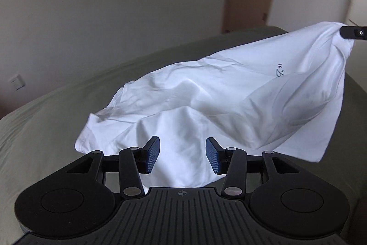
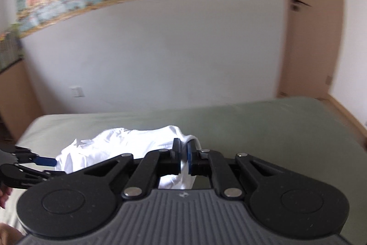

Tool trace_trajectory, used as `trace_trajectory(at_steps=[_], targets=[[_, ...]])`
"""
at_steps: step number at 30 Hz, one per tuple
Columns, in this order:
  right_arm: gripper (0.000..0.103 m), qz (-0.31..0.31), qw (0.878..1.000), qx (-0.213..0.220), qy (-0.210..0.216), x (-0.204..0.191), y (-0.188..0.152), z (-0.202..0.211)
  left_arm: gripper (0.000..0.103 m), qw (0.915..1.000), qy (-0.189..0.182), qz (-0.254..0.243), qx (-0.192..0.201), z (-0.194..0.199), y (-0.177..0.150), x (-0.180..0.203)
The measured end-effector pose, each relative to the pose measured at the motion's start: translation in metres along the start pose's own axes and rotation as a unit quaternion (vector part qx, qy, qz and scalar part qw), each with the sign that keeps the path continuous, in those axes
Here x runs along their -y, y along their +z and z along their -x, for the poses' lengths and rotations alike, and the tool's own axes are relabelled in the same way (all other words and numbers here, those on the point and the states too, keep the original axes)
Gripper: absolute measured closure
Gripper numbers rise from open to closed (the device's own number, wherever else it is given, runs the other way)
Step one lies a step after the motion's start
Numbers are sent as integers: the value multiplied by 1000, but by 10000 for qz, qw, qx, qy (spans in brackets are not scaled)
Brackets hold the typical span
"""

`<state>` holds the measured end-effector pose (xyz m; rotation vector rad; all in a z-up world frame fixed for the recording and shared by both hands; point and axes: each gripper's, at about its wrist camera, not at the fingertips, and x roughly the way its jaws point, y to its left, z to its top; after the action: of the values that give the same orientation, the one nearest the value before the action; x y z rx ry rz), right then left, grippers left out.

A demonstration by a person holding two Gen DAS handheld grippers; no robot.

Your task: Fold clothes

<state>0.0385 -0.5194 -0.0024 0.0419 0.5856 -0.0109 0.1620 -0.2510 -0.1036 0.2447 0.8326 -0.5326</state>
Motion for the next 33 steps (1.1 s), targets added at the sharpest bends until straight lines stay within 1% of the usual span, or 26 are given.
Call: trace_trajectory(at_steps=[2,3,5,8,9,13,18,21,22,23,24,25,26,29,31,33], targets=[[98,-184,9993,-82,-309,42,-15,10,60,9995,-211,-245,-40,-11,2,35],[98,-259,9988,-123,-390,57,-20,12,60,9991,-269,-316,-56,-14,2,44],[97,-360,9980,-214,-482,79,-33,15,60,9971,-457,-590,-125,-24,2,79],[97,-493,9960,-464,-591,114,-60,15,60,9931,-637,-954,-228,-33,-4,107],[97,-508,9953,-558,-601,123,-71,12,60,9921,-666,-1038,-247,-33,-5,109],[97,-551,9936,-814,-563,145,-95,-2,60,9862,-709,-1461,-313,-47,-14,130],[97,-633,9924,-943,-483,162,-105,-14,59,9841,-678,-1585,-434,-61,-17,137],[96,-667,9920,-971,-458,164,-104,-16,58,9799,-613,-1842,-454,-70,-14,143],[95,-661,9920,-976,-453,164,-103,-17,56,9776,-701,-1941,-406,-68,-15,147],[94,-646,9920,-991,-445,162,-102,-18,49,9753,-794,-2028,-366,-69,-17,150],[94,-626,9919,-1012,-435,159,-100,-19,45,9739,-849,-2075,-347,-66,-17,152],[93,-605,9919,-1034,-425,156,-99,-19,44,9693,-1033,-2210,-297,-63,-20,154],[93,-590,9917,-1059,-423,152,-99,-20,41,9667,-1085,-2299,-280,-63,-22,157],[93,-594,9909,-1130,-416,143,-99,-27,40,9563,-1167,-2678,-155,-64,-26,163],[93,-637,9905,-1147,-404,140,-100,-32,40,9510,-1198,-2851,-55,-64,-27,166],[92,-682,9901,-1161,-393,141,-102,-35,40,9487,-1228,-2912,-69,-69,-27,167]])
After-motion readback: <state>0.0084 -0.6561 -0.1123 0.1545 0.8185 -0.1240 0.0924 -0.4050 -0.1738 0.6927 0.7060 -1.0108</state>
